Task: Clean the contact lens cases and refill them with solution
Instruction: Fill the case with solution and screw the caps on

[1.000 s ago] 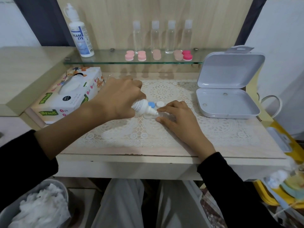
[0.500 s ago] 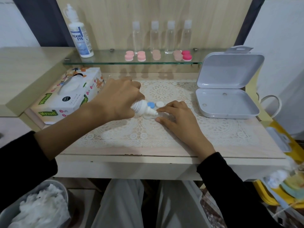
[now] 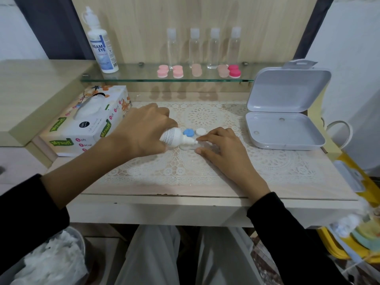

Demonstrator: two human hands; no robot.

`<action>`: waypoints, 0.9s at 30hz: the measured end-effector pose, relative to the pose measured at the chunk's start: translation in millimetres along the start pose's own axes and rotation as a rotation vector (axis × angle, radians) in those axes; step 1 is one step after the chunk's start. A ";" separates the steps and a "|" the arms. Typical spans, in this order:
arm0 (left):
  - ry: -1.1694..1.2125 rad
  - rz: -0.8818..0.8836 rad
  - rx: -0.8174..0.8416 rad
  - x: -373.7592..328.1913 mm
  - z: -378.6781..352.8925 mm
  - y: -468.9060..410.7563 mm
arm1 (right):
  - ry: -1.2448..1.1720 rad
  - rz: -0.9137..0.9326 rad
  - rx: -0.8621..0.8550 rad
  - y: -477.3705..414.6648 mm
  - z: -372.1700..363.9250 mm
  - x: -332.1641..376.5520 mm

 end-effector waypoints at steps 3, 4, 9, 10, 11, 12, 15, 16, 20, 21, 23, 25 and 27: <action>0.124 0.055 -0.060 8.5 -13.5 5.9 | -0.003 -0.009 -0.001 0.1 -0.1 0.0; 0.193 0.082 -0.095 12.5 -18.5 8.1 | -0.003 -0.009 0.000 0.4 -0.2 0.1; 0.560 0.221 -0.342 24.5 -39.2 18.6 | -0.009 -0.017 0.003 0.2 0.1 0.6; 0.612 0.247 -0.390 25.3 -41.7 20.2 | -0.011 -0.017 0.005 0.2 0.3 0.8; 0.667 0.274 -0.435 25.5 -43.5 21.7 | -0.011 -0.015 0.007 0.0 0.2 0.9; 0.725 0.300 -0.475 25.3 -45.2 22.6 | -0.010 -0.014 0.007 0.1 0.3 1.0; 0.881 0.376 -0.566 24.4 -49.5 22.5 | -0.014 -0.020 0.010 0.4 1.2 1.1; 0.931 0.404 -0.592 24.9 -51.3 21.7 | -0.014 -0.021 0.011 0.5 1.5 1.1; 1.125 0.471 -0.652 28.4 -60.5 16.8 | -0.016 -0.017 0.008 0.4 1.7 1.5; 1.151 0.475 -0.663 29.0 -62.4 15.8 | -0.016 -0.017 0.009 0.3 1.4 1.3; 1.178 0.486 -0.683 29.3 -65.6 14.5 | -0.015 -0.016 0.010 0.5 1.0 1.0; 1.203 0.493 -0.699 29.6 -68.1 13.9 | -0.017 -0.014 0.006 0.8 1.0 1.1; 1.235 0.487 -0.695 29.3 -69.2 13.8 | -0.026 -0.016 0.003 1.1 1.2 1.4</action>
Point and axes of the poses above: each hand's wrist, its own y-axis away from the middle knuckle, its own z-axis out of the back of the hand, x = y × z, the point moved 1 cm from there along -y, towards the middle knuckle, and after that the axes turned 14 degrees about y, right-handed, at the moved point
